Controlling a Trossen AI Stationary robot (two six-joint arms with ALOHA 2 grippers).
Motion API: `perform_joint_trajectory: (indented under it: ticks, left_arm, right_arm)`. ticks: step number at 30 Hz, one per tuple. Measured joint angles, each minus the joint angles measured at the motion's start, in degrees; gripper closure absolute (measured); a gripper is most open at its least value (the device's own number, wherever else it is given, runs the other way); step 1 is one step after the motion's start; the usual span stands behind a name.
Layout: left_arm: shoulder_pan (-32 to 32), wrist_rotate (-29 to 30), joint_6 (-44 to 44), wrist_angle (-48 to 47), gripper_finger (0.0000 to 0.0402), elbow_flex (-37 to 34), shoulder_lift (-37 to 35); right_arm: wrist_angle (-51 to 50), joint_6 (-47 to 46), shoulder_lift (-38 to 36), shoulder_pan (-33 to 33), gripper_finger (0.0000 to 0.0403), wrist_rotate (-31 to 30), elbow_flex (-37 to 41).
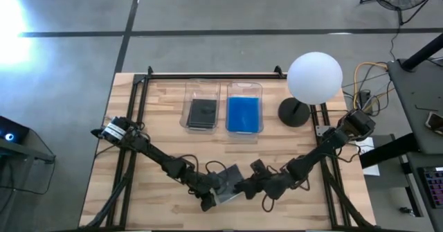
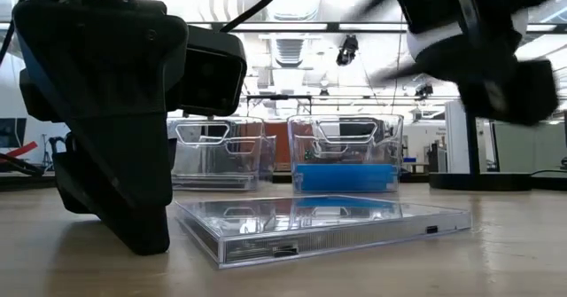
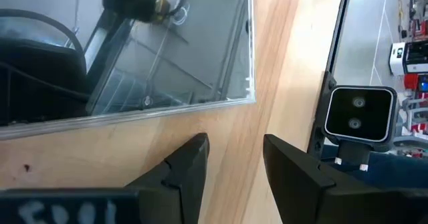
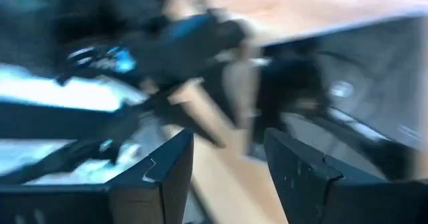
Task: Pick & place jewel cases by type
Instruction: Put the black cd case into the left transparent bin
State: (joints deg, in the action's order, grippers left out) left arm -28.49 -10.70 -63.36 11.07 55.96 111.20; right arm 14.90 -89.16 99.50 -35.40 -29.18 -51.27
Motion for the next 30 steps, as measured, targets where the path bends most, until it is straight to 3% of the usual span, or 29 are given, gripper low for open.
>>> perform_joint_trajectory:
  ticks: [4, 8, 11, 22, 30]
  left_arm:
    - [-0.04, 0.03, 0.00, -0.13, 0.0266, -0.02, 0.00]
    - [-0.17, 0.15, 0.00, -0.13, 0.0266, -0.02, 0.00]
    - [-0.20, 0.20, 0.16, -0.13, 0.0266, -0.02, 0.00]
    - [0.42, -0.22, 0.75, 0.68, 0.0266, -0.13, 0.02]
    - [0.42, -1.30, 1.36, 0.77, 0.0266, -0.76, 0.02]
  right_arm:
    - [-14.80, -14.78, 0.00, -0.37, 0.0225, -1.67, 0.03]
    - [-21.82, -16.08, 0.92, -0.11, 0.0221, 3.27, 0.09]
    - [-19.11, -12.86, 3.02, 1.16, 0.0216, 6.95, 0.02]
    - [-4.56, -5.06, 9.23, 2.54, 0.0207, 11.17, 0.31]
    - [-1.96, 1.15, 4.54, 2.56, 0.0206, 11.61, 0.42]
